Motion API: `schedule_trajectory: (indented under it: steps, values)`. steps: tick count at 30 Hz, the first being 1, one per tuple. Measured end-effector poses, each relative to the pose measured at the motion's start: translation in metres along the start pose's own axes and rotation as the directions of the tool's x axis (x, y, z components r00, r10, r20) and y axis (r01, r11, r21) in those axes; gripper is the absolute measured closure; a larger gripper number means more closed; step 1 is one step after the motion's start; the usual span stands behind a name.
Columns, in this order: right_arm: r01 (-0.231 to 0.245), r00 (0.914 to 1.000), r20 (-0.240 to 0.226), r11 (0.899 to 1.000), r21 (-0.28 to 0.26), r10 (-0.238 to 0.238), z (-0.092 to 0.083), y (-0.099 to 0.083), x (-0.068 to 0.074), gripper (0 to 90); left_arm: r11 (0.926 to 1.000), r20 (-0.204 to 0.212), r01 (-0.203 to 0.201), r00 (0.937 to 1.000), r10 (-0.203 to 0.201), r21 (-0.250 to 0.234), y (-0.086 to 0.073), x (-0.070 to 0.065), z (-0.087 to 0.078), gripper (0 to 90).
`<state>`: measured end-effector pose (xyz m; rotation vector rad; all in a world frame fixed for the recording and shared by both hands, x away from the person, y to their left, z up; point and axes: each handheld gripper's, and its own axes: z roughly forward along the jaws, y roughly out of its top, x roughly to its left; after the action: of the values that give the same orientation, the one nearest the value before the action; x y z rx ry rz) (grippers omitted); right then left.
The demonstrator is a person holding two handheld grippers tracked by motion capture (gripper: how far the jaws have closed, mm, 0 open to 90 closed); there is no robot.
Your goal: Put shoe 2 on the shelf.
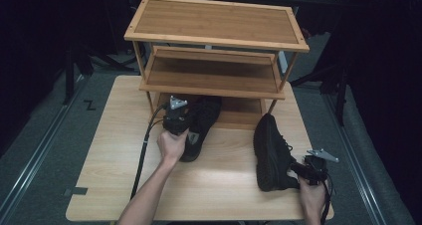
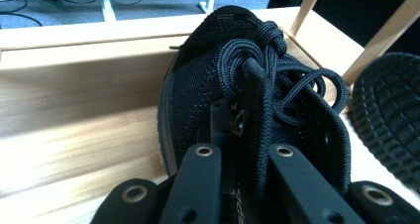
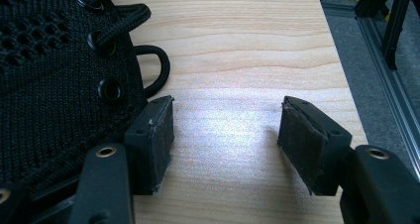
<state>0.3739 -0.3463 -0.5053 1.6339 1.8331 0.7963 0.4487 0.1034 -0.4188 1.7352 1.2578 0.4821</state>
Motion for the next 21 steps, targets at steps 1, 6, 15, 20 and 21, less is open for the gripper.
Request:
schedule_trajectory:
  steps: [1, 6, 15, 20, 21]
  values:
    - [0.000, 1.0000, -0.001, 1.000, 0.000, 0.000, 0.000, 0.000, 0.000, 38.6, 1.0000, 0.000, 0.007, 1.0000, -0.007, -0.001, 0.001, 0.001, 0.002, 88.3]
    - [0.000, 1.0000, -0.001, 1.000, 0.000, 0.000, 0.000, 0.000, 0.000, 38.6, 0.9997, -0.017, 0.024, 0.9996, -0.024, 0.001, 0.004, 0.003, 0.011, 88.2]
    - [0.000, 1.0000, -0.002, 1.000, 0.000, 0.000, 0.000, 0.000, 0.000, 38.5, 0.9992, -0.055, 0.040, 0.9977, -0.040, -0.008, 0.014, 0.001, 0.026, 88.2]
    - [0.001, 1.0000, -0.002, 1.000, 0.000, -0.001, 0.000, 0.000, 0.000, 38.4, 0.9984, -0.066, 0.053, 0.9964, -0.054, -0.022, 0.017, 0.000, 0.033, 88.2]
    - [0.001, 1.0000, -0.002, 1.000, 0.000, -0.001, 0.000, 0.000, 0.000, 38.4, 0.9983, -0.069, 0.054, 0.9961, -0.055, -0.020, 0.017, 0.000, 0.034, 88.2]
